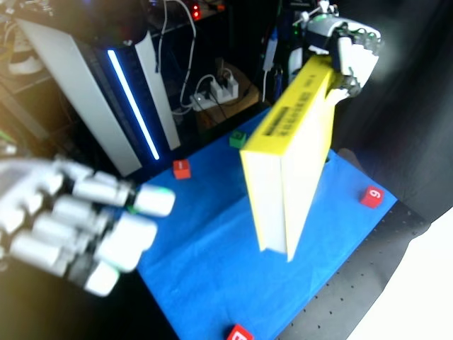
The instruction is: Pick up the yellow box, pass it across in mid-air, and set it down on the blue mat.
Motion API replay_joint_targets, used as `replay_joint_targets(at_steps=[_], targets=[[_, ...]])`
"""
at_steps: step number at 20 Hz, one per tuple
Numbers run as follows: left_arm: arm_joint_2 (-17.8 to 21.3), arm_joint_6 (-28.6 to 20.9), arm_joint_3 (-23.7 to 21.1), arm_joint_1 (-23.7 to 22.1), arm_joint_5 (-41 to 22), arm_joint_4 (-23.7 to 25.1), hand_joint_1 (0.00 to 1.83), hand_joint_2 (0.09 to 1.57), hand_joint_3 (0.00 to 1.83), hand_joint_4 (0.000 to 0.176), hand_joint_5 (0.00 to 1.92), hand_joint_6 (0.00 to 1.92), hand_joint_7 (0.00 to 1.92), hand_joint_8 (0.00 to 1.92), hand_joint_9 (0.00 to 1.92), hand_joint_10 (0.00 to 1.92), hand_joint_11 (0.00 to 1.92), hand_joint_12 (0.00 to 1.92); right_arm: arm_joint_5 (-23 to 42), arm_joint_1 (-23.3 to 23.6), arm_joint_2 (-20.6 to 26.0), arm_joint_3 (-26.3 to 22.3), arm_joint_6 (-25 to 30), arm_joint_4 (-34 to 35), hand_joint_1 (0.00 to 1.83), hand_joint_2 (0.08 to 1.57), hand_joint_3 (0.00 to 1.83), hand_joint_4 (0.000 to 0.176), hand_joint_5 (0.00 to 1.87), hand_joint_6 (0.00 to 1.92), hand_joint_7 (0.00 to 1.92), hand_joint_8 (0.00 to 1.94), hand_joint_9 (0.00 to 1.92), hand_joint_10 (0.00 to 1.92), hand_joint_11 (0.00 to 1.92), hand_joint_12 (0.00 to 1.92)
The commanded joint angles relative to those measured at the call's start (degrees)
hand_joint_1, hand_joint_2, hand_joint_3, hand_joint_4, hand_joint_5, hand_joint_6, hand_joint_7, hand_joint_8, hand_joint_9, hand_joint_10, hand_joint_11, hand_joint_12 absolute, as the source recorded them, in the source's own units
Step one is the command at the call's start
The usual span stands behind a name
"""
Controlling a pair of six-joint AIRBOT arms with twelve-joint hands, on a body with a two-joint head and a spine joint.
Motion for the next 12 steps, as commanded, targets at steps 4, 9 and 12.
replay_joint_targets(at_steps=[4,9,12], targets=[[-3.49,-2.17,2.34,-4.26,1.12,4.56,1.27,1.18,0.0,0.176,1.25,1.92,1.45,1.92,1.56,1.92,1.6,1.92,3.99,5.17,-2.34,1.86,-0.08,-1.6,0.72,1.16,0.0,0.042,0.0,0.0,0.0,0.0,0.0,0.0,0.02,0.01],[-5.51,-3.93,3.23,-5.71,5.42,8.19,1.27,1.18,0.0,0.174,1.22,1.92,1.4,1.92,1.52,1.92,1.57,1.92,-9.09,14.06,-9.24,6.01,-0.08,-4.9,0.73,1.14,0.0,0.013,0.0,0.0,0.0,0.0,0.0,0.0,0.0,0.05],[-5.9,-5.08,2.88,-6.35,3.77,10.79,1.3,1.17,0.0,0.168,1.22,1.92,1.43,1.92,1.56,1.92,1.64,1.92,-11.76,14.12,-10.11,6.71,-0.07,-4.75,0.77,1.12,0.0,0.0,0.0,0.0,0.0,0.0,0.0,0.0,0.0,0.0]])
